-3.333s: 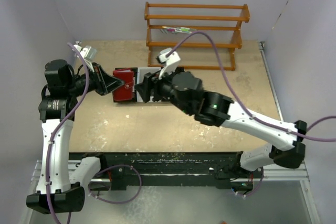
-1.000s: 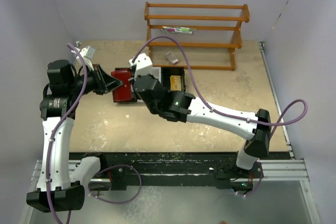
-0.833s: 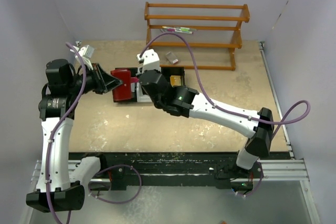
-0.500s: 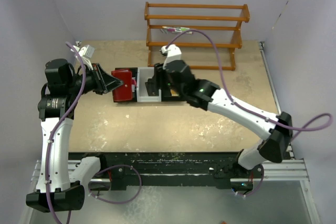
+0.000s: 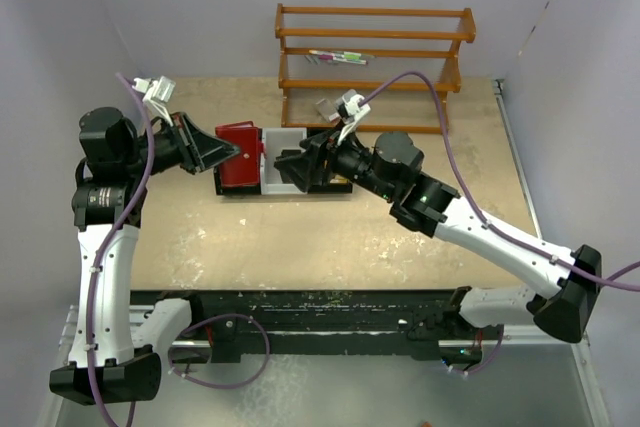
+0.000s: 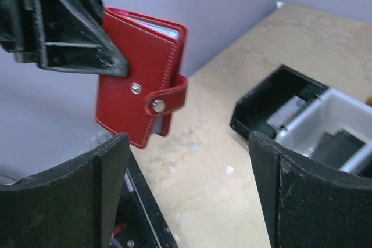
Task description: Take the credit cards out of the card holder
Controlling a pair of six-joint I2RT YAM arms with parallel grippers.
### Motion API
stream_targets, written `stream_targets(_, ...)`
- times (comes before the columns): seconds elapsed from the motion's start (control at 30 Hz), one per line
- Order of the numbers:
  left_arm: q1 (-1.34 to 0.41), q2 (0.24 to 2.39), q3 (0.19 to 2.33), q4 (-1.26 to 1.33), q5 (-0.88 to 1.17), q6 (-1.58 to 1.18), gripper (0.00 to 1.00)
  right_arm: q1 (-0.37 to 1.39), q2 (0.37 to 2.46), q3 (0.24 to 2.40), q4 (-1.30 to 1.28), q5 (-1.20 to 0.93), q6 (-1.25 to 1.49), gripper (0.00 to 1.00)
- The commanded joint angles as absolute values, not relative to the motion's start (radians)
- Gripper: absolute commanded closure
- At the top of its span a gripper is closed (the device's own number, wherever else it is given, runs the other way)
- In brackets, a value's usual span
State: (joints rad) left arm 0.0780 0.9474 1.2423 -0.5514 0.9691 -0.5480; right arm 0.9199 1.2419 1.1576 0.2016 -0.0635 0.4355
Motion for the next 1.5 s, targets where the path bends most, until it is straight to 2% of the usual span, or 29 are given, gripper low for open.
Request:
stream_targets(0.0,0.081,0.932,1.286,-0.421,1.031,-0.643,0.98,0.987,1.268,1.193,0.411,-0.099,0.44,0.12)
stream_targets(0.2,0.081,0.92,1.275,-0.39,1.048,-0.688,0.98,1.033,1.339,1.256,0.403,0.027,0.429,0.11)
stream_targets(0.3,0.08,0.912,1.271,-0.382,1.064,-0.701,0.98,1.034,1.341,1.251,0.423,0.05,0.447,0.14)
stream_targets(0.43,0.08,0.907,1.263,-0.357,1.091,-0.729,0.98,1.027,1.333,1.248,0.448,-0.002,0.517,0.25)
stream_targets(0.67,0.081,0.898,1.239,-0.308,1.124,-0.779,0.98,0.995,1.327,1.228,0.471,-0.038,0.593,0.53)
stream_targets(1.13,0.08,0.873,1.258,-0.279,1.131,-0.833,0.98,0.965,1.302,1.197,0.477,-0.044,0.642,0.59)
stream_targets(1.47,0.081,0.872,1.279,-0.266,1.138,-0.859,0.98,0.965,1.282,1.173,0.424,-0.024,0.64,0.79)
